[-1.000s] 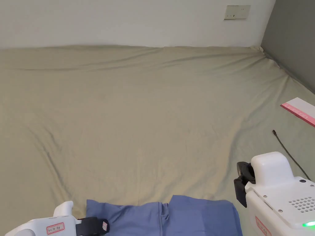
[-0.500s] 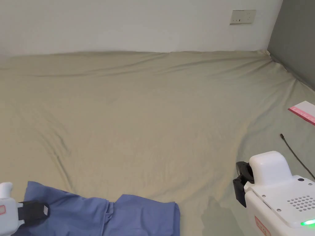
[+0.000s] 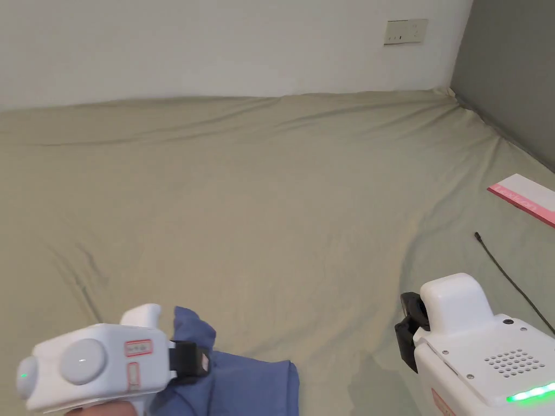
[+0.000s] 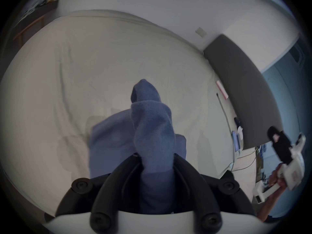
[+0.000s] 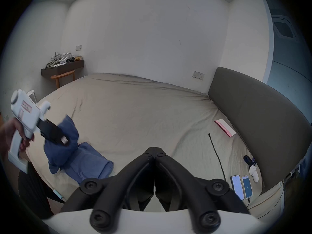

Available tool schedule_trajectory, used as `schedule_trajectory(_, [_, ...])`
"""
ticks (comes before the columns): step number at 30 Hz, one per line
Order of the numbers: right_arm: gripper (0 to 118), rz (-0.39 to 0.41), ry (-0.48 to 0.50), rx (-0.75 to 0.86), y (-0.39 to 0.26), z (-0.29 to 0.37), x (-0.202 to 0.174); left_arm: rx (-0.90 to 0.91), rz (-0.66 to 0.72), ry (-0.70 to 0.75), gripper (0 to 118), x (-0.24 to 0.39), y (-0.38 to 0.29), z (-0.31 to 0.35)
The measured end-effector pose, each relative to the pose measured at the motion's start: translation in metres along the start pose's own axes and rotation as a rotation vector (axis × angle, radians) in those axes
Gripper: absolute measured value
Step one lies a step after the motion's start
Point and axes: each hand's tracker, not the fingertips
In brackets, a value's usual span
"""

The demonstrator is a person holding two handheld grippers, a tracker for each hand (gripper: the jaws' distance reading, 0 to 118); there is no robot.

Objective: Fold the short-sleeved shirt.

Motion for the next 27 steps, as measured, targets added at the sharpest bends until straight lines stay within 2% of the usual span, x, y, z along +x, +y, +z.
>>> schedule_trajectory(3, [2,-0.009,-0.012,-0.007,-0.004,0.0,0.007,-0.072,-0.057,0.066,17,0.018,-0.005,-0.047])
schedule_trajectory(7, [2,-0.021,-0.025,-0.014,-0.008,0.0,0.014,-0.123,-0.068,0.135,18,0.036,-0.02,-0.089])
schedule_trajectory(8, [2,-0.023,-0.029,-0.016,-0.009,0.0,0.016,-0.119,-0.067,0.154,26,0.041,-0.024,-0.093])
schedule_trajectory(9, [2,-0.027,-0.032,-0.019,-0.011,0.0,0.018,-0.111,-0.06,0.155,40,0.043,-0.027,-0.096])
schedule_trajectory(10, [2,-0.031,-0.035,-0.022,-0.012,-0.001,0.02,-0.099,-0.049,0.14,67,0.044,-0.028,-0.094])
schedule_trajectory(11, [2,-0.033,-0.038,-0.024,-0.013,-0.001,0.021,-0.078,-0.023,0.067,103,0.044,-0.027,-0.093])
schedule_trajectory(12, [2,-0.035,-0.039,-0.027,-0.014,-0.002,0.022,-0.083,0.016,-0.04,118,0.044,-0.027,-0.09])
schedule_trajectory(14, [2,-0.035,-0.043,-0.033,-0.014,-0.004,0.023,-0.125,0.091,-0.226,118,0.046,-0.028,-0.086])
schedule_trajectory(18, [3,-0.038,-0.044,-0.033,-0.014,-0.003,0.021,0.037,0.089,-0.262,117,0.041,-0.022,-0.052])
schedule_trajectory(19, [2,-0.036,-0.043,-0.03,-0.014,-0.002,0.021,0.069,0.083,-0.236,116,0.037,-0.021,-0.043])
schedule_trajectory(20, [2,-0.034,-0.043,-0.029,-0.014,-0.001,0.02,0.099,0.074,-0.2,108,0.034,-0.022,-0.035])
schedule_trajectory(21, [2,-0.031,-0.042,-0.028,-0.014,-0.001,0.019,0.15,0.055,-0.167,93,0.032,-0.025,-0.027])
schedule_trajectory(22, [2,-0.03,-0.041,-0.028,-0.014,0.0,0.018,0.193,0.014,-0.114,67,0.032,-0.028,-0.023])
schedule_trajectory(23, [3,-0.03,-0.04,-0.027,-0.014,0.0,0.017,0.213,-0.033,-0.051,27,0.033,-0.031,-0.022])
schedule_trajectory(24, [3,-0.03,-0.038,-0.028,-0.014,0.0,0.016,0.232,-0.095,0.037,2,0.036,-0.036,-0.024])
schedule_trajectory(27, [3,-0.026,-0.034,-0.027,-0.015,0.003,0.013,0.214,-0.244,0.164,0,0.044,-0.047,-0.042])
